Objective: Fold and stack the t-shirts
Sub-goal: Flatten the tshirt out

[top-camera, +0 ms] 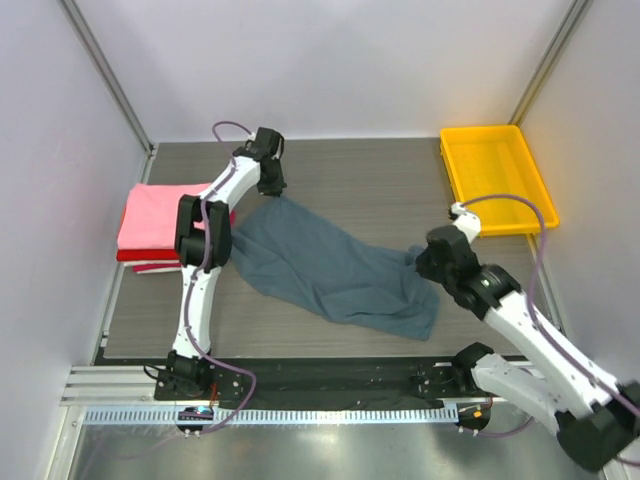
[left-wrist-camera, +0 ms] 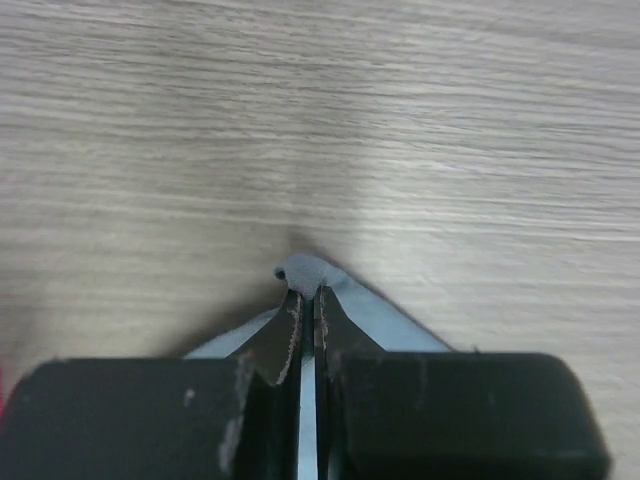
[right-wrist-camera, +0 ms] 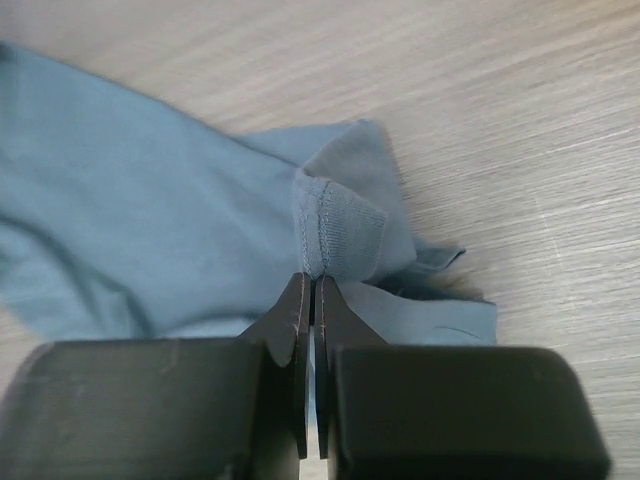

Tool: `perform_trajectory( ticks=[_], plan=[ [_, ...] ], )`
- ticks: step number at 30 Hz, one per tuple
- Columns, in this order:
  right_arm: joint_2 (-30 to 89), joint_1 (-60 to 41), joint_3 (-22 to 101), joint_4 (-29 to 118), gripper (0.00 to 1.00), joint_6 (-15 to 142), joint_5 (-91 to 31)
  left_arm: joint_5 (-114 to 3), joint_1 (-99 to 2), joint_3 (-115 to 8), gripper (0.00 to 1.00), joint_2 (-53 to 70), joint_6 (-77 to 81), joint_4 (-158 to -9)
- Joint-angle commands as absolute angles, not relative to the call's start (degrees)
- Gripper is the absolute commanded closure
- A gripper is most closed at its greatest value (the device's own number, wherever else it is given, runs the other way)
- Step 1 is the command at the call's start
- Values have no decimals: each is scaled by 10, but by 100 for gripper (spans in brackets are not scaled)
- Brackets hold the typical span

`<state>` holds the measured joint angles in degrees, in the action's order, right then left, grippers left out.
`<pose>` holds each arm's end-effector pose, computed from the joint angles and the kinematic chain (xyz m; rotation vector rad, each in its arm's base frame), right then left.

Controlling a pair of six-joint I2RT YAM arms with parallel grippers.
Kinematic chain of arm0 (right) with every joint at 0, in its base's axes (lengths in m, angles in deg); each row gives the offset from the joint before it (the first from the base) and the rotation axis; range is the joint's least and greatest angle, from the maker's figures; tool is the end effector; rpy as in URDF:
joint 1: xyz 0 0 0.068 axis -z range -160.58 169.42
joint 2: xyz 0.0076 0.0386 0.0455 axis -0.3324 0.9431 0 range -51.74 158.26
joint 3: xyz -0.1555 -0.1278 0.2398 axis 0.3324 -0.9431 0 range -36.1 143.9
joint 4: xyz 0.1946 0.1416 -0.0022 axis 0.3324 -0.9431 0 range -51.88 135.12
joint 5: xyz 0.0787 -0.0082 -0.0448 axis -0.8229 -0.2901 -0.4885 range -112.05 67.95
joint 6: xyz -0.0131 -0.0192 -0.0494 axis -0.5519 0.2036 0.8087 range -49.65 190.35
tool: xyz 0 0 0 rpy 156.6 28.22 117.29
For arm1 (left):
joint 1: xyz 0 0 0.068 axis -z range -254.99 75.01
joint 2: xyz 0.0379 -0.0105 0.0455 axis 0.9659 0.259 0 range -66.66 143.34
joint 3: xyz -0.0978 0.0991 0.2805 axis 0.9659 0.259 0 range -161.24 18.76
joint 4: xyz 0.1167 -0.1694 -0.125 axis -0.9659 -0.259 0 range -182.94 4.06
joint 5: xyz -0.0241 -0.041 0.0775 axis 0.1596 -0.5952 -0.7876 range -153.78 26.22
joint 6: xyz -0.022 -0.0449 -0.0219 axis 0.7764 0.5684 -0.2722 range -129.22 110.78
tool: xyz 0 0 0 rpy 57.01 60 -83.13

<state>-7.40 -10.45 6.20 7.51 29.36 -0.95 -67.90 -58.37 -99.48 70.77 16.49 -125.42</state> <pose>0.1015 0.0431 0.3100 0.4072 2.1837 0.2671 0.5110 -0.1498 0.2092 -0.2324 2.5907 -0.1761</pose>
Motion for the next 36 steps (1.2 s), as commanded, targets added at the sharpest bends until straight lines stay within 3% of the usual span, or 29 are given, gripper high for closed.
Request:
perform_trajectory(
  ticks=[1,4,8,11,15,18,23,29,32,35,36],
  plan=[
    [32,-101,111,133,99,285,47,-666,-587,-1016,100,619,191,-1262],
    [106,-63,159,157,99,312,24,-683,-590,-1050,100,573,200,-1301],
    [174,85,250,184,99,337,-92,-698,-603,-1067,100,503,220,-1325],
    [222,141,376,164,99,350,-152,-696,-626,-1095,100,450,240,-1344],
    [240,167,550,128,99,354,-190,-695,-664,-1152,100,396,248,-1392],
    [210,170,584,125,99,362,-191,-703,-684,-1136,100,319,251,-1382],
    [102,170,518,125,99,371,-178,-721,-691,-954,100,148,256,-1306],
    [-55,170,254,125,93,336,-163,-602,-690,-604,100,-18,318,-1160],
    [-162,170,112,126,76,313,-160,-565,-690,-438,100,-65,336,-1108],
    [-263,170,15,122,45,290,-178,-533,-691,-329,100,-114,346,-1078],
    [-287,170,-14,124,29,290,-182,-527,-689,-309,100,-132,349,-1076]
  ],
)
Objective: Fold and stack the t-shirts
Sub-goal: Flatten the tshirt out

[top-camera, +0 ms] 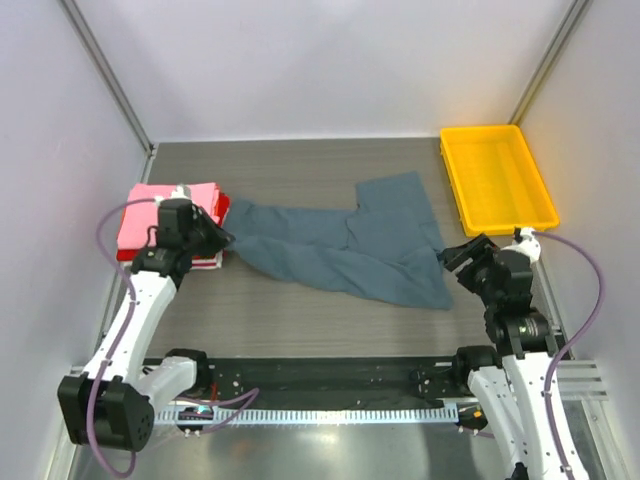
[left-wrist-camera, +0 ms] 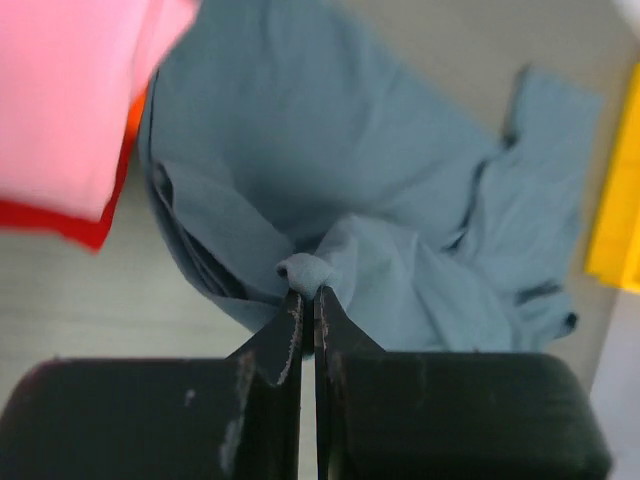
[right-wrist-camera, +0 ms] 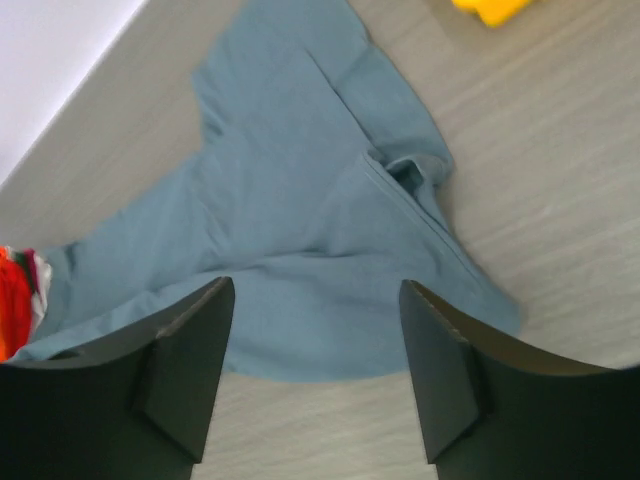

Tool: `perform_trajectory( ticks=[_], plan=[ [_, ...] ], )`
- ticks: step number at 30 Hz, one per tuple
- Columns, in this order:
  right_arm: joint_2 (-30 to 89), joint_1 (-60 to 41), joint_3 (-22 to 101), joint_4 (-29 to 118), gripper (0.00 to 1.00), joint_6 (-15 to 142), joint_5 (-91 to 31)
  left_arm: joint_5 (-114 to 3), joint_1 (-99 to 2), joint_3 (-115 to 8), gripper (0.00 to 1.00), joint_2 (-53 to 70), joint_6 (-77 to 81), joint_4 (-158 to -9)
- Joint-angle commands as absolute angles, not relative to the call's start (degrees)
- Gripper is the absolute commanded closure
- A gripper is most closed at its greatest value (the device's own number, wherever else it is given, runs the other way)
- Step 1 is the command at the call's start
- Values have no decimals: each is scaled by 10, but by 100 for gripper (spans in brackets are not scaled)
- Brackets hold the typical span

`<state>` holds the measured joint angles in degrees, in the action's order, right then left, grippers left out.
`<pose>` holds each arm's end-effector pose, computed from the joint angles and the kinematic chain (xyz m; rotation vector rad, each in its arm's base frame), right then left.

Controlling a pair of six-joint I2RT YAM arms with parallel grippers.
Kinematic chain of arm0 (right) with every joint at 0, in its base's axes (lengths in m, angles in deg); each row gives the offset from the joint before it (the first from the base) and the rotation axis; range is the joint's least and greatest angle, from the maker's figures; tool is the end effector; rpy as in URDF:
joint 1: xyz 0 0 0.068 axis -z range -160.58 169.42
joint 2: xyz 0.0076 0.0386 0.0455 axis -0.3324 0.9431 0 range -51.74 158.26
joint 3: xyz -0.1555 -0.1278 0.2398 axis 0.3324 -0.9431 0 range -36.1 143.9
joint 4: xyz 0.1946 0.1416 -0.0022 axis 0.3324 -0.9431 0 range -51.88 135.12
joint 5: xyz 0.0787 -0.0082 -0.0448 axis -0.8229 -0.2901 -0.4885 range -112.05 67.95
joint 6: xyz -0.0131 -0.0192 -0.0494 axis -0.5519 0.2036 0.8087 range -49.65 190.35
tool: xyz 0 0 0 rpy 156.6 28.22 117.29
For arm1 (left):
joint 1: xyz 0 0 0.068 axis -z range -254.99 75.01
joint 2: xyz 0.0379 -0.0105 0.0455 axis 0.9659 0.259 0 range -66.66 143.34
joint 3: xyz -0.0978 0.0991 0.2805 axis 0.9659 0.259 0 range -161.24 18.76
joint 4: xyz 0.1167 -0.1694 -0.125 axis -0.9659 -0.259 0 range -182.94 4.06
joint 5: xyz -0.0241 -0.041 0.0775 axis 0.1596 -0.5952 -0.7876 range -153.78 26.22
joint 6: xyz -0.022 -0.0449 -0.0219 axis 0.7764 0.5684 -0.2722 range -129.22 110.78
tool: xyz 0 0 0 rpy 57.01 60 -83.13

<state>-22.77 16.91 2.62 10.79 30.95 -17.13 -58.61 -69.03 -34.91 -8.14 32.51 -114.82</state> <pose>0.0626 -0.0004 0.3124 0.6913 1.8966 0.3824 0.1780 -0.0219 0.3537 -0.6290 2.1229 -0.5699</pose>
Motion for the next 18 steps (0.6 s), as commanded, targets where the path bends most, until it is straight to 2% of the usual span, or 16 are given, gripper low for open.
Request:
perform_trajectory(
  ticks=[1,4,10,12,18],
  plan=[
    [-311,170,-24,129,25,288,-184,-520,-689,-279,100,-140,352,-1073],
    [-292,170,-32,140,28,302,-196,-506,-688,-246,100,-157,352,-1073],
    [-84,170,10,183,42,351,-242,-478,-688,-225,100,-162,348,-1084],
    [-15,170,27,223,50,358,-252,-469,-687,-212,100,-165,346,-1085],
    [159,164,128,262,52,369,-245,-449,-683,-203,100,-152,331,-1121]
  ],
)
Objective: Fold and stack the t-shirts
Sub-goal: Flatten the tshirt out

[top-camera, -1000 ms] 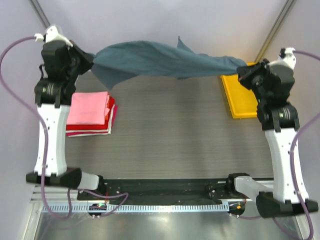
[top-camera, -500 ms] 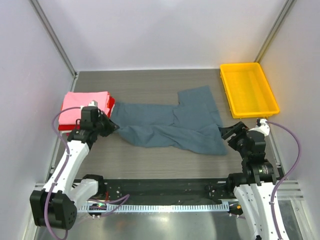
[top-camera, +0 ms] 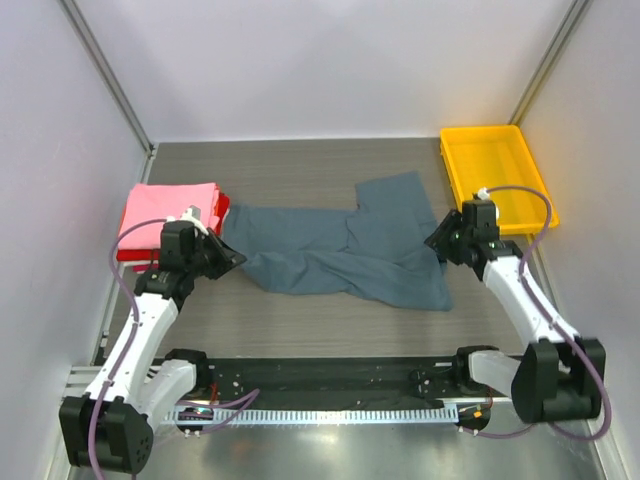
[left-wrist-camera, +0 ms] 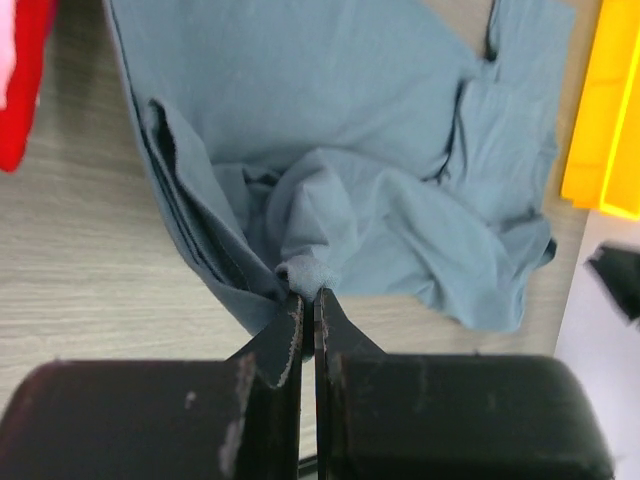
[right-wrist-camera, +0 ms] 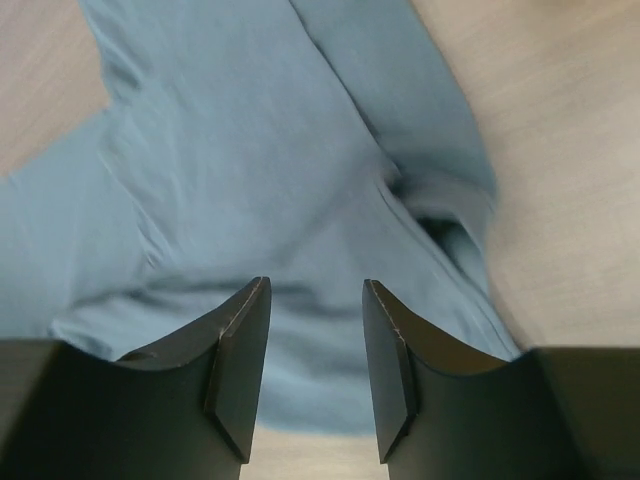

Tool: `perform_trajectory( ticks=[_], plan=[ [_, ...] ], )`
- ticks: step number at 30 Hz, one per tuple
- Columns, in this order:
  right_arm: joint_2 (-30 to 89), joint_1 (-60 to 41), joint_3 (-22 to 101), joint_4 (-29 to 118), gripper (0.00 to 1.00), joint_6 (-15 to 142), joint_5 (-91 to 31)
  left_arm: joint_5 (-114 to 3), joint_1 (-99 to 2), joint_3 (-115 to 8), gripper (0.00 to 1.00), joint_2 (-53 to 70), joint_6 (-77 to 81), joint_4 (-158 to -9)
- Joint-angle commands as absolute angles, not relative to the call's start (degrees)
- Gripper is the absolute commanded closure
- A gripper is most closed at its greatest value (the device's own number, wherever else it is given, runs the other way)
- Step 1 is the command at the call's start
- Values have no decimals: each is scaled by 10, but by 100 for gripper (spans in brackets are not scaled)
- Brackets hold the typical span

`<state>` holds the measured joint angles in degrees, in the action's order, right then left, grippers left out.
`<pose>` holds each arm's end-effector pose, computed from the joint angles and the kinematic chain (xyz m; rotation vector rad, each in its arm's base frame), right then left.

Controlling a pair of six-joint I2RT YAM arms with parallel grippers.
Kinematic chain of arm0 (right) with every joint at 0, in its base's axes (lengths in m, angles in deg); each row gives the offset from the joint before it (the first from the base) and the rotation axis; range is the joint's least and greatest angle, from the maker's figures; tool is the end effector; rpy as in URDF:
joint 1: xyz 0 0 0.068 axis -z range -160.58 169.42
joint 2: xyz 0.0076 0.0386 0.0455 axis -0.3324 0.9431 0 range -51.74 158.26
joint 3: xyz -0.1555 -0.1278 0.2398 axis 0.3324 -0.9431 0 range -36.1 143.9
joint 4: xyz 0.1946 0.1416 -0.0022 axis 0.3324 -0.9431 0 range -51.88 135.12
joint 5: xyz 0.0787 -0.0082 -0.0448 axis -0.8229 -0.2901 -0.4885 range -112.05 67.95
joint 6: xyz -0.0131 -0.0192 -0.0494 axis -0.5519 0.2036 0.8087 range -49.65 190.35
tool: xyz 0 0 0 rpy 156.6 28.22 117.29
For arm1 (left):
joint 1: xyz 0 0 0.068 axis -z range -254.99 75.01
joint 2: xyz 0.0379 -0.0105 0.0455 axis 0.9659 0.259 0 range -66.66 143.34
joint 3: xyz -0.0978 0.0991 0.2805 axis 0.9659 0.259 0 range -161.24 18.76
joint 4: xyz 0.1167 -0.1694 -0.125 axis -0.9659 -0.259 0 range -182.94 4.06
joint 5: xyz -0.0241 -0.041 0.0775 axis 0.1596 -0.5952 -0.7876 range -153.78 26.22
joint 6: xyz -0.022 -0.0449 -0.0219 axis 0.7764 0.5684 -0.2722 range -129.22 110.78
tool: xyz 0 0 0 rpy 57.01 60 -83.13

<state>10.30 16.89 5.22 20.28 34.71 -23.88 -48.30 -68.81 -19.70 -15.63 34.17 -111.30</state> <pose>0.1835 0.0093 0.2817 0.6674 2.2998 0.3559 0.1426 -0.0253 0.2939 -0.5925 2.2410 -0.7590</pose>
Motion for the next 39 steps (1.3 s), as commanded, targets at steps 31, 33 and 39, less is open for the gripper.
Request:
perform_trajectory(
  ticks=[31,33,39],
  plan=[
    [634,109,468,241,58,435,-79,-465,-680,-342,100,-135,248,-1292],
    [644,109,476,242,58,436,-79,-467,-680,-345,100,-136,247,-1295],
    [662,108,486,242,62,435,-97,-467,-680,-349,100,-134,242,-1304]
  ],
)
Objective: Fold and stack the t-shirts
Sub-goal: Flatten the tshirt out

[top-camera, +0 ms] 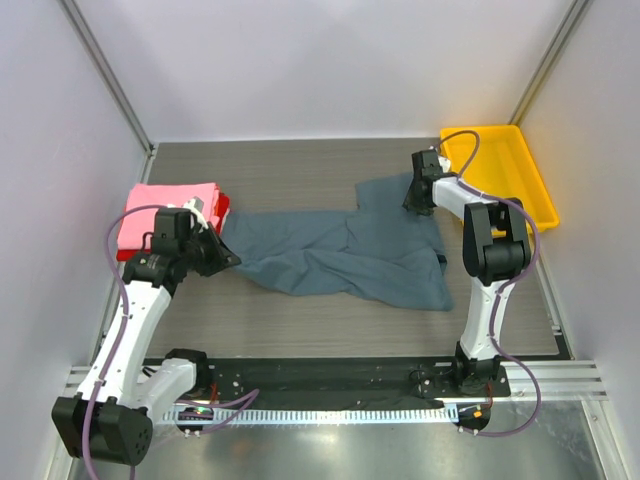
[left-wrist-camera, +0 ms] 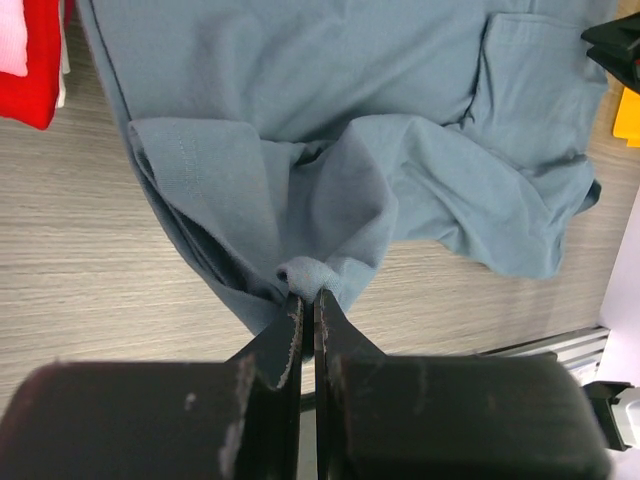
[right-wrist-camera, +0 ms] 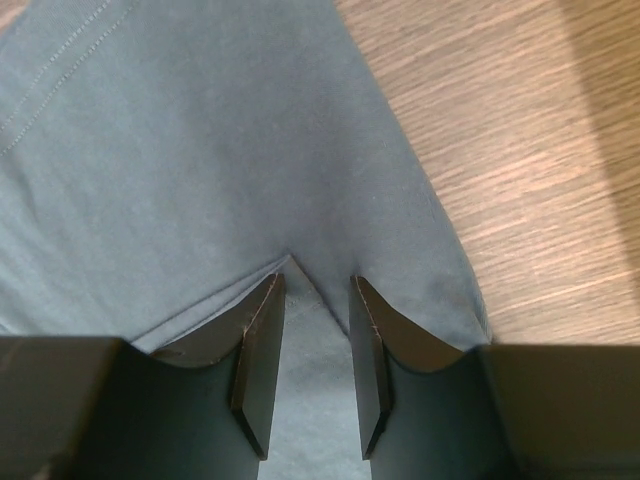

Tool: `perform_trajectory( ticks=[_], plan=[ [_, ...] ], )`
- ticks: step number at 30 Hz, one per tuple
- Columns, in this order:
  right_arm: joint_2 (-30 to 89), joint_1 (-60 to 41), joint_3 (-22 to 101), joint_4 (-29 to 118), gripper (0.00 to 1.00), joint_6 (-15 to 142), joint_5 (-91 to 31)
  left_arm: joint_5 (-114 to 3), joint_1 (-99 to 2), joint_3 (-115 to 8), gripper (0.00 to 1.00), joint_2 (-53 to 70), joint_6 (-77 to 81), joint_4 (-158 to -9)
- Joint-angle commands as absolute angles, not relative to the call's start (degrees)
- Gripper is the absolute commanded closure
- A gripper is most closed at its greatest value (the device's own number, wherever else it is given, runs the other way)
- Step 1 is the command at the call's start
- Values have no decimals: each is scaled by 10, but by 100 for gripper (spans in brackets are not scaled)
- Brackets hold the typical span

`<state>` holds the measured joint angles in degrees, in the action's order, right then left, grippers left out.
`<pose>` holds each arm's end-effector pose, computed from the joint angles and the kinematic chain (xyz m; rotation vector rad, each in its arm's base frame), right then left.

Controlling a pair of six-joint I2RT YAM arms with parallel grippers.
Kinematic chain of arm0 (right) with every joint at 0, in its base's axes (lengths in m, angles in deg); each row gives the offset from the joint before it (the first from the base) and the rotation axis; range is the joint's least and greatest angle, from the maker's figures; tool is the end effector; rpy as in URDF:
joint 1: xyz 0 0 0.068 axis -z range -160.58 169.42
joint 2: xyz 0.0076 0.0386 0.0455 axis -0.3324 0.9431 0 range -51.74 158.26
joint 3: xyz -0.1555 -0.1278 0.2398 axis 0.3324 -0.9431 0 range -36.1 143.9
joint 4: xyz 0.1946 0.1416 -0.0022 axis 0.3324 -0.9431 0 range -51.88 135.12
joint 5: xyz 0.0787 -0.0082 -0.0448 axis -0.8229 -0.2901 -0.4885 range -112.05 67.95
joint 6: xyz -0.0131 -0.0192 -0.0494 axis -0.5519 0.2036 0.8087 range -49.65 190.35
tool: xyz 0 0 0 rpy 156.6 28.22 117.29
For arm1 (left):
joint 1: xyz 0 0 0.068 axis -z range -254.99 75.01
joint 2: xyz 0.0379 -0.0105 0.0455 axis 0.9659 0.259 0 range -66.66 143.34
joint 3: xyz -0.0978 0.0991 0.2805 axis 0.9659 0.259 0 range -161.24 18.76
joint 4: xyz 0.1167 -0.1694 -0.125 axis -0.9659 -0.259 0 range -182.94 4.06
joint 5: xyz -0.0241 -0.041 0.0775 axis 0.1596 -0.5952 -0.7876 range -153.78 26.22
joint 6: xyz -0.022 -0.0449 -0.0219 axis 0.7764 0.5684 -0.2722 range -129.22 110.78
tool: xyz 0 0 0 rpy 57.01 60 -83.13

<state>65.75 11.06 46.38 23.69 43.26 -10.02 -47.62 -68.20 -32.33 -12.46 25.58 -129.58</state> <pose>0.4350 0.0562 0.2144 0.4895 2.4756 -0.0217 0.1395 -0.0269 0.3296 -0.4592 2.4102 -0.6698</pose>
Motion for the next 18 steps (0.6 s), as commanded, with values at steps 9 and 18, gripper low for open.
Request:
perform_trajectory(
  ticks=[9,18],
  plan=[
    [663,105,486,243,62,432,-119,-466,-680,-343,100,-135,241,-1302],
    [653,105,481,246,76,431,-140,-467,-680,-337,100,-135,236,-1303]
  ],
)
